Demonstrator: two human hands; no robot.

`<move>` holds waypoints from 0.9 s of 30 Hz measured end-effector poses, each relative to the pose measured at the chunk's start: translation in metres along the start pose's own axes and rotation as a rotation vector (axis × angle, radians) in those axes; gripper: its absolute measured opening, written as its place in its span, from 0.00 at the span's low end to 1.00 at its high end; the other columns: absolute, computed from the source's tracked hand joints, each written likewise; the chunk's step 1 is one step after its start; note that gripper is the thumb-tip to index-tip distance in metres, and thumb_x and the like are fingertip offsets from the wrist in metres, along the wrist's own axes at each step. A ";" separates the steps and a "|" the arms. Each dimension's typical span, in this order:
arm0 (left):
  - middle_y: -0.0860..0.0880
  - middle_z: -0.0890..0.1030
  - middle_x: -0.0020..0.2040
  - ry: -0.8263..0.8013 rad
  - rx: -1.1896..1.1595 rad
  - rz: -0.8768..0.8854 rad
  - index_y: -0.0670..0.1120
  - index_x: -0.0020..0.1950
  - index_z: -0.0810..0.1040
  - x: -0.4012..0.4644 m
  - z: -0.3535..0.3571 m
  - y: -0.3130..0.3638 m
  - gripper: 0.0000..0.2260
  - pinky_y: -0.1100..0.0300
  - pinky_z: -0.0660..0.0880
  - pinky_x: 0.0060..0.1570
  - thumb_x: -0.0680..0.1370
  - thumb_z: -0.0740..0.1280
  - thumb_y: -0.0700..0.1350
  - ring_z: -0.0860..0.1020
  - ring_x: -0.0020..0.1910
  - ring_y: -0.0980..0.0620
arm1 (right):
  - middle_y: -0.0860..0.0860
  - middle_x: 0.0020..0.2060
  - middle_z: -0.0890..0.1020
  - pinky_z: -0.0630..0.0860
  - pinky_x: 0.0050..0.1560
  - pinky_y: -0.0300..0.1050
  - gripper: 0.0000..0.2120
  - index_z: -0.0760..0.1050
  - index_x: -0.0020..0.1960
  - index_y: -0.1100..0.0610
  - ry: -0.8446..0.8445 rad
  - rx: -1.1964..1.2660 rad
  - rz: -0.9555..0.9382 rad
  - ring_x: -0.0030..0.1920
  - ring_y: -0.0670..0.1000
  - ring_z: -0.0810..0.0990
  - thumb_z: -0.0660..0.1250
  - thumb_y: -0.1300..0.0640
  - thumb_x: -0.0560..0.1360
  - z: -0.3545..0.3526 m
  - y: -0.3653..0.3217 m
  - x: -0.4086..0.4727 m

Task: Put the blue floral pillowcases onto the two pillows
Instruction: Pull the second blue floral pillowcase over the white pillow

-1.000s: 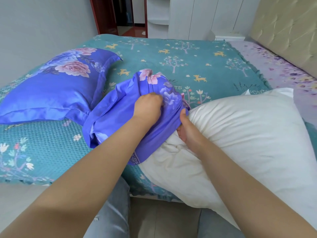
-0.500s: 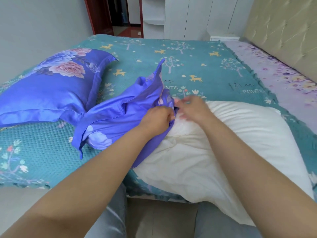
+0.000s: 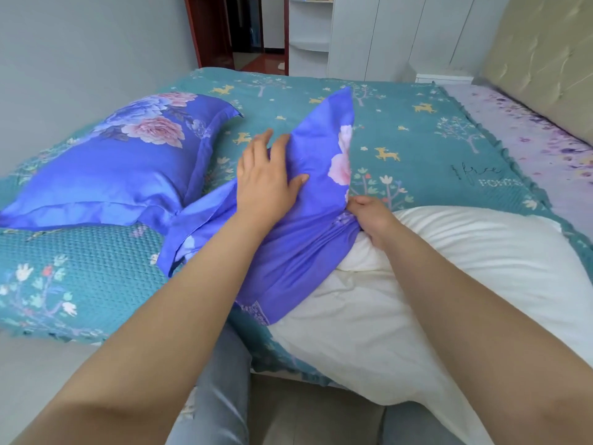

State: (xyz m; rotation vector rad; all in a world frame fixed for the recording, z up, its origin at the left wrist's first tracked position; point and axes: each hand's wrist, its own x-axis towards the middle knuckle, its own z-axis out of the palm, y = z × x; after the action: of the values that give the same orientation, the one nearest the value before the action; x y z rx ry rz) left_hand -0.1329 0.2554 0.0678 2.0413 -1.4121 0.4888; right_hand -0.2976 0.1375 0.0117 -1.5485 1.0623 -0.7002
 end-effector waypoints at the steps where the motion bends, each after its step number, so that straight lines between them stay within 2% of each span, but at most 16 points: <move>1: 0.43 0.63 0.73 -0.095 -0.015 -0.071 0.45 0.73 0.61 0.008 0.002 -0.004 0.32 0.48 0.60 0.68 0.75 0.65 0.59 0.63 0.71 0.41 | 0.48 0.30 0.83 0.76 0.53 0.49 0.14 0.79 0.34 0.55 -0.007 0.017 0.020 0.38 0.50 0.81 0.64 0.56 0.77 -0.002 0.000 -0.003; 3: 0.43 0.68 0.71 -0.293 -0.138 -0.177 0.46 0.74 0.58 0.024 0.006 -0.008 0.33 0.49 0.63 0.67 0.76 0.61 0.62 0.67 0.69 0.42 | 0.49 0.33 0.84 0.76 0.55 0.50 0.13 0.79 0.36 0.54 -0.003 0.028 0.035 0.41 0.52 0.81 0.64 0.56 0.77 -0.002 0.000 -0.008; 5: 0.46 0.74 0.66 -0.449 -0.291 -0.205 0.49 0.71 0.65 0.035 0.007 -0.008 0.29 0.51 0.67 0.65 0.76 0.59 0.64 0.71 0.65 0.44 | 0.50 0.34 0.84 0.75 0.55 0.51 0.13 0.79 0.36 0.55 0.004 0.019 0.024 0.41 0.52 0.81 0.63 0.55 0.78 -0.003 0.003 -0.011; 7: 0.50 0.77 0.61 -0.529 -0.344 -0.165 0.53 0.64 0.72 0.040 0.006 -0.008 0.24 0.53 0.70 0.62 0.75 0.59 0.66 0.75 0.60 0.46 | 0.49 0.33 0.84 0.75 0.55 0.51 0.14 0.79 0.37 0.56 0.001 0.043 0.026 0.39 0.52 0.81 0.62 0.55 0.78 -0.002 0.005 -0.015; 9: 0.52 0.79 0.57 -0.581 -0.357 -0.123 0.54 0.60 0.75 0.042 0.003 -0.007 0.22 0.54 0.71 0.60 0.74 0.62 0.66 0.76 0.56 0.48 | 0.54 0.41 0.85 0.75 0.58 0.50 0.16 0.81 0.44 0.59 0.020 0.014 0.029 0.46 0.55 0.83 0.59 0.51 0.80 -0.001 0.003 -0.015; 11: 0.52 0.79 0.55 -0.607 -0.305 -0.075 0.52 0.58 0.76 0.041 -0.001 -0.006 0.22 0.56 0.72 0.56 0.73 0.64 0.65 0.77 0.53 0.49 | 0.61 0.54 0.81 0.71 0.62 0.50 0.20 0.78 0.55 0.63 0.045 -0.279 -0.028 0.57 0.59 0.78 0.54 0.49 0.81 -0.002 -0.007 -0.015; 13: 0.48 0.79 0.51 -0.594 -0.216 -0.043 0.48 0.54 0.77 0.039 -0.002 -0.004 0.19 0.57 0.71 0.49 0.75 0.63 0.62 0.77 0.50 0.46 | 0.62 0.64 0.74 0.64 0.65 0.49 0.21 0.71 0.65 0.60 0.045 -0.649 -0.023 0.65 0.61 0.71 0.51 0.48 0.82 -0.001 -0.020 -0.015; 15: 0.44 0.79 0.49 -0.536 -0.150 -0.032 0.45 0.49 0.75 0.036 0.000 -0.002 0.17 0.56 0.69 0.45 0.77 0.62 0.59 0.76 0.49 0.43 | 0.61 0.69 0.69 0.63 0.65 0.48 0.24 0.65 0.70 0.60 -0.040 -0.730 0.093 0.68 0.60 0.68 0.50 0.46 0.82 -0.001 -0.035 -0.013; 17: 0.44 0.79 0.49 -0.496 -0.150 -0.050 0.45 0.46 0.74 0.035 -0.003 0.000 0.17 0.56 0.69 0.45 0.78 0.60 0.58 0.76 0.50 0.42 | 0.60 0.69 0.69 0.65 0.63 0.46 0.26 0.67 0.70 0.62 -0.095 -0.708 0.178 0.66 0.58 0.70 0.48 0.45 0.82 -0.001 -0.044 -0.009; 18: 0.44 0.79 0.50 -0.491 -0.181 -0.071 0.45 0.47 0.75 0.035 -0.005 0.000 0.18 0.56 0.70 0.47 0.78 0.59 0.59 0.76 0.51 0.43 | 0.59 0.68 0.71 0.66 0.61 0.45 0.25 0.69 0.68 0.62 -0.080 -0.668 0.197 0.62 0.57 0.73 0.49 0.45 0.82 -0.002 -0.046 -0.007; 20: 0.45 0.79 0.54 -0.477 -0.245 -0.115 0.45 0.52 0.76 0.035 -0.012 0.002 0.22 0.54 0.71 0.53 0.80 0.52 0.61 0.76 0.54 0.44 | 0.58 0.62 0.76 0.70 0.55 0.44 0.20 0.74 0.61 0.60 -0.087 -0.528 0.194 0.52 0.54 0.76 0.53 0.48 0.81 -0.002 -0.046 -0.004; 22: 0.43 0.78 0.56 -0.439 -0.249 -0.105 0.46 0.54 0.74 0.033 -0.015 0.003 0.21 0.54 0.69 0.54 0.81 0.50 0.60 0.75 0.56 0.42 | 0.56 0.58 0.80 0.75 0.56 0.44 0.16 0.76 0.56 0.57 -0.165 -0.336 0.168 0.50 0.52 0.79 0.57 0.47 0.80 -0.003 -0.042 -0.006; 24: 0.43 0.79 0.52 -0.362 -0.261 -0.110 0.48 0.53 0.71 0.028 -0.012 0.003 0.15 0.54 0.68 0.49 0.80 0.54 0.58 0.76 0.53 0.42 | 0.54 0.57 0.81 0.75 0.61 0.48 0.23 0.76 0.57 0.56 -0.208 -0.200 0.207 0.53 0.51 0.81 0.60 0.38 0.76 -0.007 -0.029 -0.008; 26: 0.47 0.79 0.48 -0.300 -0.380 -0.179 0.50 0.52 0.70 0.022 -0.007 0.003 0.13 0.56 0.69 0.47 0.77 0.61 0.59 0.77 0.50 0.44 | 0.52 0.62 0.78 0.70 0.66 0.52 0.39 0.74 0.64 0.53 -0.137 -0.263 0.292 0.60 0.53 0.77 0.56 0.25 0.67 -0.010 -0.018 -0.011; 27: 0.49 0.78 0.46 -0.289 -0.430 -0.208 0.50 0.51 0.70 0.020 -0.006 0.002 0.15 0.56 0.69 0.46 0.76 0.63 0.60 0.77 0.49 0.44 | 0.52 0.66 0.74 0.66 0.69 0.52 0.44 0.72 0.67 0.52 -0.116 -0.345 0.307 0.65 0.54 0.73 0.52 0.22 0.65 -0.011 -0.012 -0.012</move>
State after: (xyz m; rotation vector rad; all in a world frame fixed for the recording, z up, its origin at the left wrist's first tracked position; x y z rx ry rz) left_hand -0.1275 0.2445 0.0850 1.9184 -1.3054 -0.1938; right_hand -0.3094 0.1435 0.0272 -1.6419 1.3455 -0.2204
